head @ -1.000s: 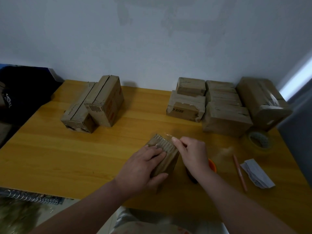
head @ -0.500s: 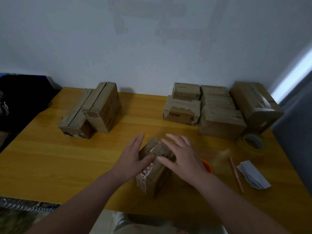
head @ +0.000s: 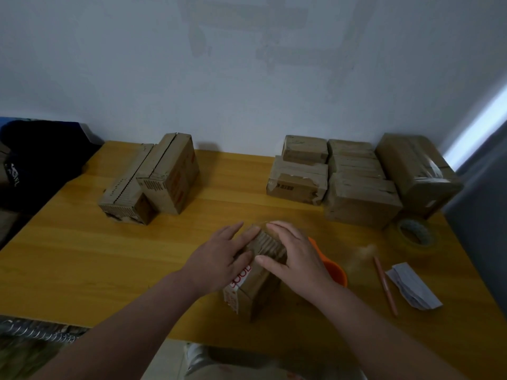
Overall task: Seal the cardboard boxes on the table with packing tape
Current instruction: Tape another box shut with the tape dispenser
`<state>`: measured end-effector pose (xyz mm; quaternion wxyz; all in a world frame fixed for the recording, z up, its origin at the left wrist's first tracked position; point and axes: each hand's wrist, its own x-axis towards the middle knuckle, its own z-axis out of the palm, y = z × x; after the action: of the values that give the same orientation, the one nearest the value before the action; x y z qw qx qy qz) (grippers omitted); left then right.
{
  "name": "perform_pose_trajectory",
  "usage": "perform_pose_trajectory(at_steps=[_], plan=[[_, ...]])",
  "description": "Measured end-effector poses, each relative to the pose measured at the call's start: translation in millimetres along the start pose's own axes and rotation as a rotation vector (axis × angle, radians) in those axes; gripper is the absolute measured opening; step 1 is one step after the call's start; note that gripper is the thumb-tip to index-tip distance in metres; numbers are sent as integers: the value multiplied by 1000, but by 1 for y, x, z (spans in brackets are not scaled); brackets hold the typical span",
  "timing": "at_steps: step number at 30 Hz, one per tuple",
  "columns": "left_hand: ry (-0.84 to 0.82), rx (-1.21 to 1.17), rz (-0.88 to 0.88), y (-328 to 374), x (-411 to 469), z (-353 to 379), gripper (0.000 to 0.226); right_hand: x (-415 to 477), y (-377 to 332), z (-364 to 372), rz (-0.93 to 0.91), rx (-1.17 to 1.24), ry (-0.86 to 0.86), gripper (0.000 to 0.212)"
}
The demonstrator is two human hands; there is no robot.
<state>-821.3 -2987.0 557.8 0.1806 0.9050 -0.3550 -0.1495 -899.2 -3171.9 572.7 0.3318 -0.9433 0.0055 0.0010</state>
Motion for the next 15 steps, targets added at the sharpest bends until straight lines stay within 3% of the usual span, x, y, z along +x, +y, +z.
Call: perform_pose_trajectory(at_steps=[3,6,9,12,15], plan=[[128,16,98,4,-3,1,66,4,-1,-2,119,345,170,36],[392,44,278,9,-5,5,41,15,-3,-9,213,485,351,18],[460,10,381,11,-3,9,29,32,-9,-18,250,351,329,22],[449,9,396,9,-2,12,27,51,-17,-18,314,124,115,46],[443,6,395,8,-2,12,25,63,-20,-14,281,-93,13,39]])
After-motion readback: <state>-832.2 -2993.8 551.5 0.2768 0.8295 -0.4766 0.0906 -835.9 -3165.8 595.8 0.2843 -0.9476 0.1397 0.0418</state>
